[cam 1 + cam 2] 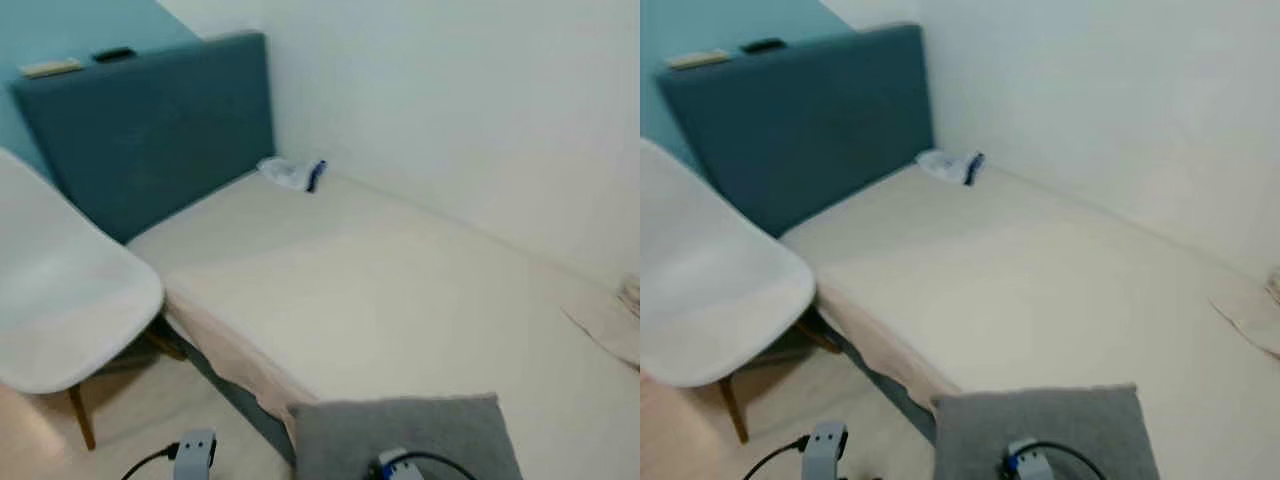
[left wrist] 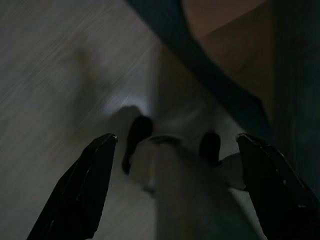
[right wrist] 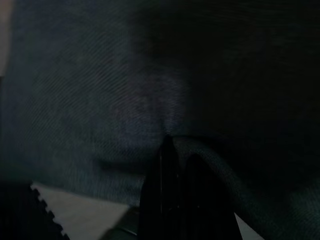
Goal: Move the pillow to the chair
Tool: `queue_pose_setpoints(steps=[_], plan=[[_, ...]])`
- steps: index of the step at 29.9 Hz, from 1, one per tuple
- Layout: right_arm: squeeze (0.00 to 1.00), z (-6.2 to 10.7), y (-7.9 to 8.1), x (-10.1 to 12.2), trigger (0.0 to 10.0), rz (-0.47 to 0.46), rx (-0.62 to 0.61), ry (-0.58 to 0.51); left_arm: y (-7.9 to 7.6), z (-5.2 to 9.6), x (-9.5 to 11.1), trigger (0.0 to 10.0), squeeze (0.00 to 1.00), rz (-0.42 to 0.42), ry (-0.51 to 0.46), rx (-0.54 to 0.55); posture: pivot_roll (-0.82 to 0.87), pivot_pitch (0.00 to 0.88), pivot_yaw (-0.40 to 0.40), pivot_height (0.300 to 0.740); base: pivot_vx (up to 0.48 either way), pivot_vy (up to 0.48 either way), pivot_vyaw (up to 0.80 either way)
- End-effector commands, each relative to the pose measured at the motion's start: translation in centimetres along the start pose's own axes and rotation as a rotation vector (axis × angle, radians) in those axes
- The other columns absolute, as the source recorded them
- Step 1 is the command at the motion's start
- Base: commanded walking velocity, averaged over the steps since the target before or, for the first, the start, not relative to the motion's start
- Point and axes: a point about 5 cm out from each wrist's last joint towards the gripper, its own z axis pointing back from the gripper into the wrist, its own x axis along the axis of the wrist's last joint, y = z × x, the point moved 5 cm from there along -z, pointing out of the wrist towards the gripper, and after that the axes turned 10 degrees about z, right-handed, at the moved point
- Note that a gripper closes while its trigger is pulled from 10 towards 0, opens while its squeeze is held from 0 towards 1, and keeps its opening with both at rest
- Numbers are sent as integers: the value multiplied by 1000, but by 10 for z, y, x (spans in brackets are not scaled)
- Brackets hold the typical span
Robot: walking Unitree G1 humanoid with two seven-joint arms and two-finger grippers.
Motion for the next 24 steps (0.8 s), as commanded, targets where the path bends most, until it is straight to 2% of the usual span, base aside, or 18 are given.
queue_pose_setpoints(steps=[1,9,24], plan=[[0,0,0,11,10000,21,13,-40,3,1,-7,10000,0,12,23,11,116,0,-56,740,0,0,669],[0,4,-11,7,10000,19,8,-43,2,1,-6,10000,0,10,21,8,112,0,-57,740,0,0,672],[0,1,0,9,10000,22,15,-57,1,0,-7,10000,0,2,29,19,111,0,-59,740,0,0,670]])
